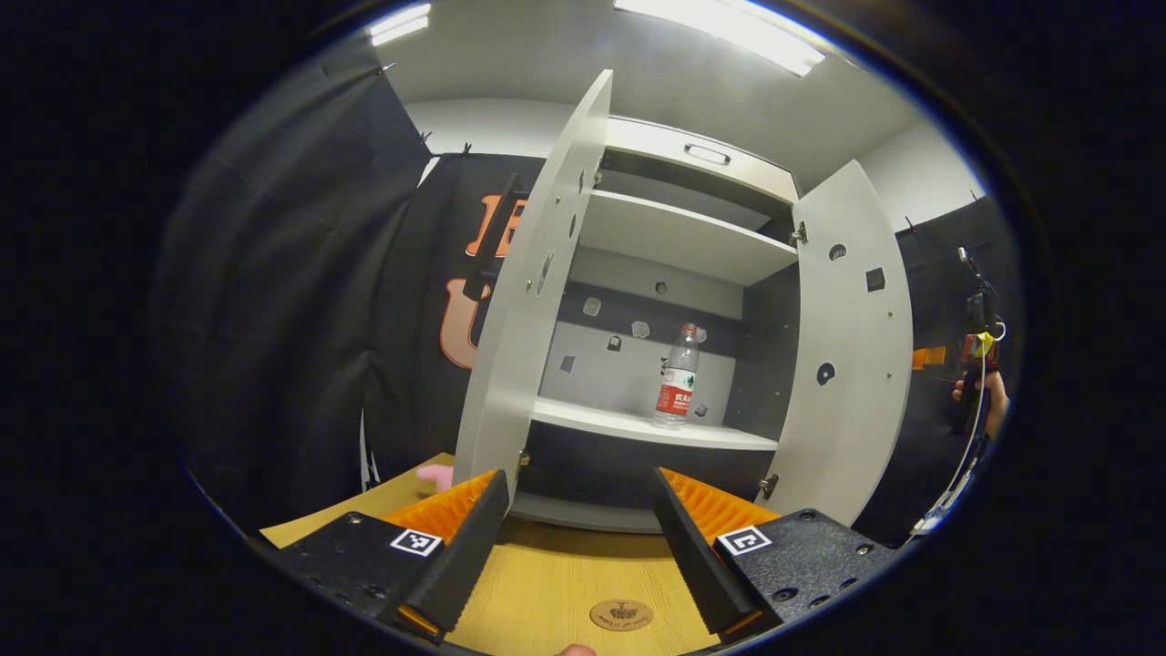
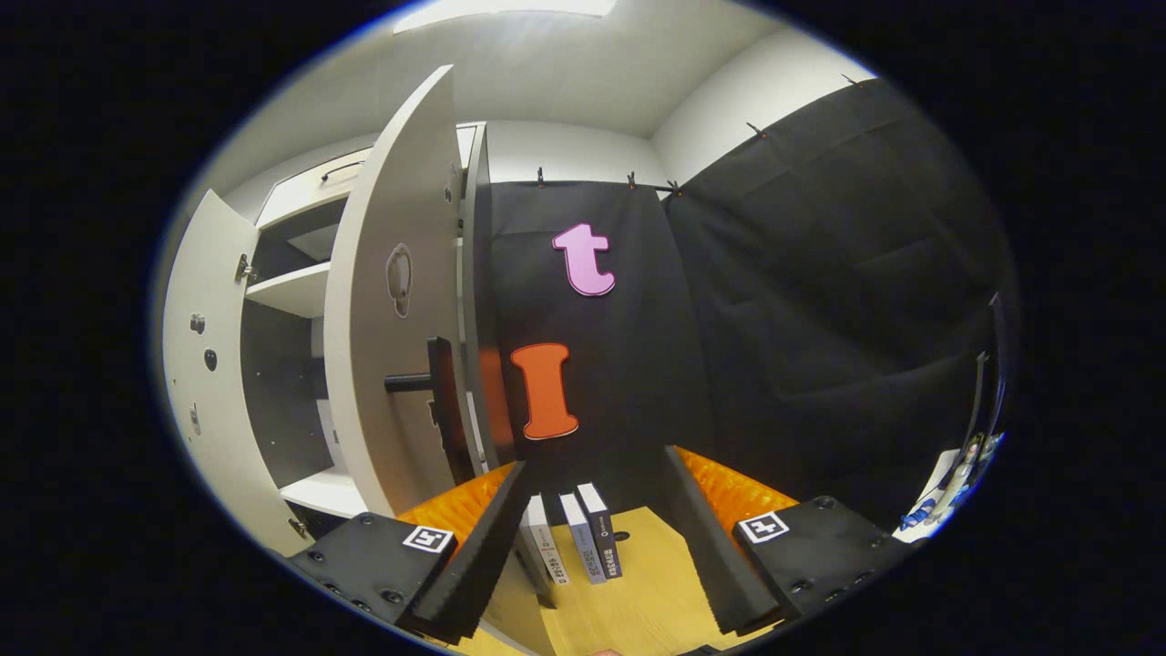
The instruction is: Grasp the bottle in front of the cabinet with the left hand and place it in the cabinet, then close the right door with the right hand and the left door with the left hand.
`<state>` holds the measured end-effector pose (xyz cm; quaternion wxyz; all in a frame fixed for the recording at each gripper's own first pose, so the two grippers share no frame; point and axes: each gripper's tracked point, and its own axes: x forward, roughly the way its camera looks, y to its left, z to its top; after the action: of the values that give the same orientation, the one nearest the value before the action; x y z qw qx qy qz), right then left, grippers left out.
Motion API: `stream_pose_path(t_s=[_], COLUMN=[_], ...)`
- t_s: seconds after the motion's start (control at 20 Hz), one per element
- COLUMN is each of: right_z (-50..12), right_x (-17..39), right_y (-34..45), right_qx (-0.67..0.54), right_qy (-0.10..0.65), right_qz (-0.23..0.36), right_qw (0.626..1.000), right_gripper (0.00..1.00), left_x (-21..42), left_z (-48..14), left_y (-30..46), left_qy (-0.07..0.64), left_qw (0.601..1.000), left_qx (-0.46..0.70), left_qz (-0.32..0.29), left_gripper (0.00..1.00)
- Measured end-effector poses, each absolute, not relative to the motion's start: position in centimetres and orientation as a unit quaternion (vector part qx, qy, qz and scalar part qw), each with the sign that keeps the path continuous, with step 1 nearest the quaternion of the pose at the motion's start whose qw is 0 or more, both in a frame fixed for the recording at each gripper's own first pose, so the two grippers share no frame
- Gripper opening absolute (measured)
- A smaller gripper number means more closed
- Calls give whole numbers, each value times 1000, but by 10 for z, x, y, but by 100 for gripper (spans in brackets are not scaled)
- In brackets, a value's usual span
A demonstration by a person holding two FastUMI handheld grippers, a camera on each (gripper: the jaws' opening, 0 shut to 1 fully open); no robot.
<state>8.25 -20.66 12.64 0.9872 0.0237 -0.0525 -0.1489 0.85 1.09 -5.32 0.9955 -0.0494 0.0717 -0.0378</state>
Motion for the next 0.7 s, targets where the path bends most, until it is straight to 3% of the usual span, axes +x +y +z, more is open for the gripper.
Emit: stream_pose_path(t_s=[0.65, 0.7], right_z=[117, 116], right_x=[87, 89], right_y=[-135, -129], right_qx=[6, 7], right_qy=[-39, -38], right_qz=[-77, -70], right_qw=[996, 997], right_gripper=[100, 97], left_x=[17, 16], left_z=[-45, -44], left_y=[0, 1], left_qy=[55, 53], left_qw=[994, 994], left_qx=[-75, -74], left_qz=[-58, -56], left_gripper=[94, 95])
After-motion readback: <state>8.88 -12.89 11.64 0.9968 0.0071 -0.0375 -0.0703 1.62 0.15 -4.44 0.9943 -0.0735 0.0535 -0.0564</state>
